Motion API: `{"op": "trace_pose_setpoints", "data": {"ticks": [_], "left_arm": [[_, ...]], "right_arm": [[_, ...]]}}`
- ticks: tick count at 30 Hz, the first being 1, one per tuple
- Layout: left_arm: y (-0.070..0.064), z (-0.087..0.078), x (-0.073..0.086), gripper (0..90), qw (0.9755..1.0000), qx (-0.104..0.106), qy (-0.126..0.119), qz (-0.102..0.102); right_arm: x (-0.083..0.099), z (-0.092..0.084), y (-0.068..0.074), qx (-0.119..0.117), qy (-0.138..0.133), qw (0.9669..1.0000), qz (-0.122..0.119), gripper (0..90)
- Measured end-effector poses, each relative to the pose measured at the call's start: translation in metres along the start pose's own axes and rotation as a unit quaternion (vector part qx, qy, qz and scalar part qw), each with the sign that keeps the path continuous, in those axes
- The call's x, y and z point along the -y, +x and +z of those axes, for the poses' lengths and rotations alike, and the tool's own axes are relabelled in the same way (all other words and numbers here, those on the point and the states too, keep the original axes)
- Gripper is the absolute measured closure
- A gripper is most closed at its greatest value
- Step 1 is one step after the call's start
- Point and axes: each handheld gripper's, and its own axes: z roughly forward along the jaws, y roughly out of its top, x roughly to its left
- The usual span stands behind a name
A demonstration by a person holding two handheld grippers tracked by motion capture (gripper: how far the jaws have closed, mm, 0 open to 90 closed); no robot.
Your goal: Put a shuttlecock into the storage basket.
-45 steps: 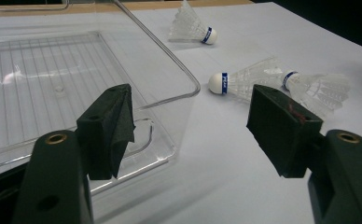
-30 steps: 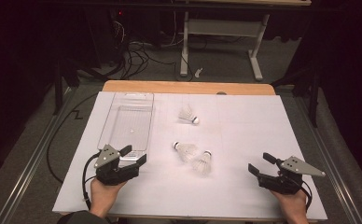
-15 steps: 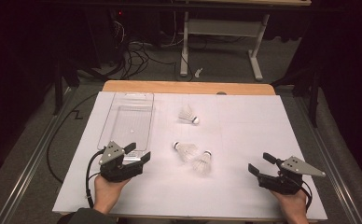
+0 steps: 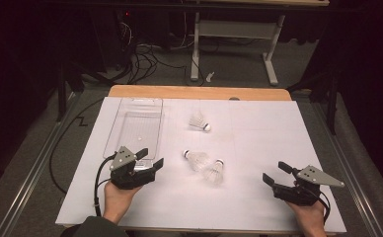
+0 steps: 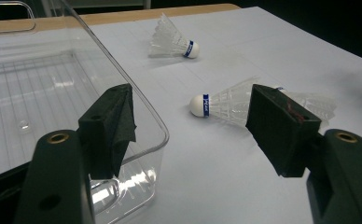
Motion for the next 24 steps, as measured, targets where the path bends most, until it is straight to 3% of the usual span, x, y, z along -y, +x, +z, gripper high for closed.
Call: {"op": "trace_pose_setpoints", "data": {"ticks": [24], "left_arm": [[-0.005,0.013,-0.011,33.2,0.9999,0.008,-0.001,0.006]], "right_arm": [[0.0,0.0,0.0,-0.001,-0.001,1.0,0.0,24.9]]}}
